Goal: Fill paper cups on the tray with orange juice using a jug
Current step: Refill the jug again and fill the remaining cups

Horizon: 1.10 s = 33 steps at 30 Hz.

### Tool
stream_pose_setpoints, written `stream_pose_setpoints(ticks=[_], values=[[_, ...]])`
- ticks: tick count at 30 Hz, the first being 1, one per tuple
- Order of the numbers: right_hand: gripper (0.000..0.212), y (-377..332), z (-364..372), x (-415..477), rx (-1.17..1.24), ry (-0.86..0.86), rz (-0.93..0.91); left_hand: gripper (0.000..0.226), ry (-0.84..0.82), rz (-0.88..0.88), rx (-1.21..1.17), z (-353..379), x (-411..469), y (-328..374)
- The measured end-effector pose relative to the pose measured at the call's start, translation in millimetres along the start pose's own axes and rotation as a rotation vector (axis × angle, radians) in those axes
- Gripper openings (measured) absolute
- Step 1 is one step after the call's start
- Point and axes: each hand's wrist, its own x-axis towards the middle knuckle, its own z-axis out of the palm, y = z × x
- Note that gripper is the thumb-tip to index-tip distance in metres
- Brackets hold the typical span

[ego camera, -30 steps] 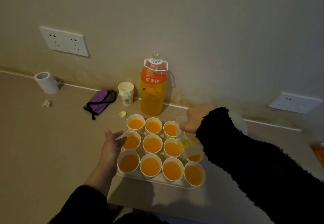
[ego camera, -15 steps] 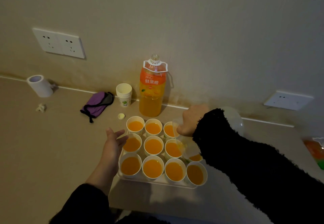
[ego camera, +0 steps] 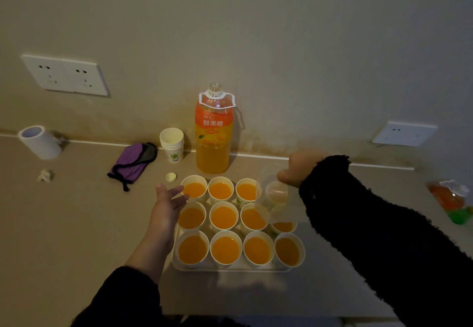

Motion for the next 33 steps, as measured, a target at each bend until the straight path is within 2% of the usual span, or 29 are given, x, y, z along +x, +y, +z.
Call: stream_pose_setpoints(ticks=[8,14,20,33], values=[[0.042,19.6,1.3,-3.6,-0.027,0.011,-0.022,0.072,-0.031,-0.007,0.011,5.7,-2.6,-8.1],[0.046,10.7,9.9,-20.9,-0.155,-0.008,-0.078,0.071,-0.041,-0.007,0.010,14.0,-8.8,-12.7],[0.045,0.2,19.2,-29.9,-0.136,-0.011,-0.088,0.071,-0.037,-0.015,0.009,17.6,-14.5,-14.6],[0.046,-31.4,11.8,-39.8,-0.254,0.013,-0.186,0.070,-0.003,-0.029,0.016,16.6,-17.2,-18.7]])
